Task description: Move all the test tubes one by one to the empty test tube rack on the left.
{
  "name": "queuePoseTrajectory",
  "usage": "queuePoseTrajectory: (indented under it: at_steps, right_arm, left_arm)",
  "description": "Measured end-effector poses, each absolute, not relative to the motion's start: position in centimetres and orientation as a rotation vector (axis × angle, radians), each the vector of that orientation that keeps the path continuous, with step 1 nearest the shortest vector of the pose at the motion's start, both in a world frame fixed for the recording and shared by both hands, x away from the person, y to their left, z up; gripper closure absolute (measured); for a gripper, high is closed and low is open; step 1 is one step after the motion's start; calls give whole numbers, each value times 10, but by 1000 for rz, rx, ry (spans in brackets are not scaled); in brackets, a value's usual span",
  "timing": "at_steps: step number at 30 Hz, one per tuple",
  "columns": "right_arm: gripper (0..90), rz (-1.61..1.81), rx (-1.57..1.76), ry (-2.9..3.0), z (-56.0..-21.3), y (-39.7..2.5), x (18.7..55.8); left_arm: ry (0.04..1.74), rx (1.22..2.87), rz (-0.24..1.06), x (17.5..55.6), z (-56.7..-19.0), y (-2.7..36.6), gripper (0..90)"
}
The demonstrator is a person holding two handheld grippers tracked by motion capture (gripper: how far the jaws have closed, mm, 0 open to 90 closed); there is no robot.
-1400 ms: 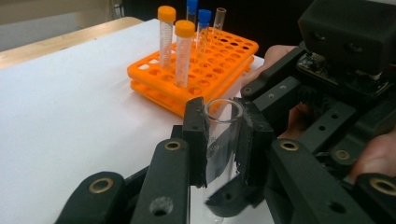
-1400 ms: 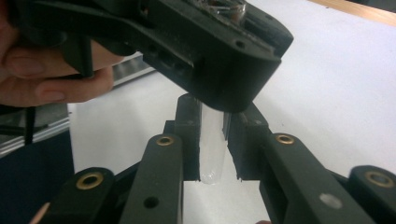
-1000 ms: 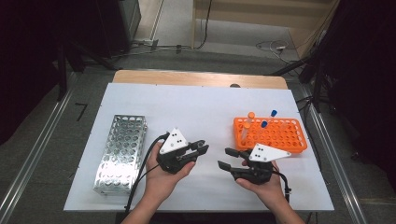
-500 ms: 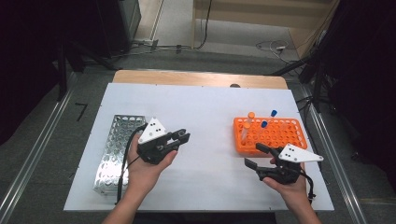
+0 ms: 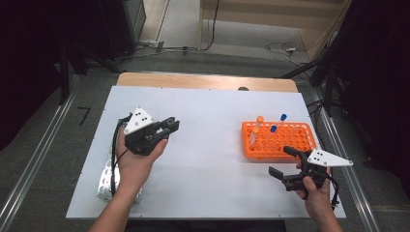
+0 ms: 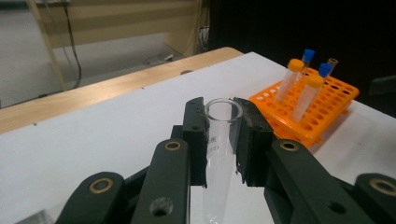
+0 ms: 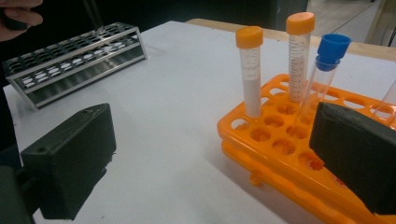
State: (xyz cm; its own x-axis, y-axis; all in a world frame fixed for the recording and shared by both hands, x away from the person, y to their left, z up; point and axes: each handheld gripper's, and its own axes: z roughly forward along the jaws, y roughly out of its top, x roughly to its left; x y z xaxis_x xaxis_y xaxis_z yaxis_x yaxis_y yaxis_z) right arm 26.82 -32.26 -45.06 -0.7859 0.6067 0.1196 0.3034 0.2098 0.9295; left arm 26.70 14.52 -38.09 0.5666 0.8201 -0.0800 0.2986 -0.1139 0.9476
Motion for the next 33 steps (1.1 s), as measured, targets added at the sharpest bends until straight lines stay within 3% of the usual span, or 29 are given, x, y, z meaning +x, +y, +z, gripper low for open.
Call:
queuePoseTrajectory:
  at_steps: [33]
  right_arm:
    - [0,1572,915,2204,-456,-326,273]
  left_arm:
    - [1279,1465,799,313,-410,220,761]
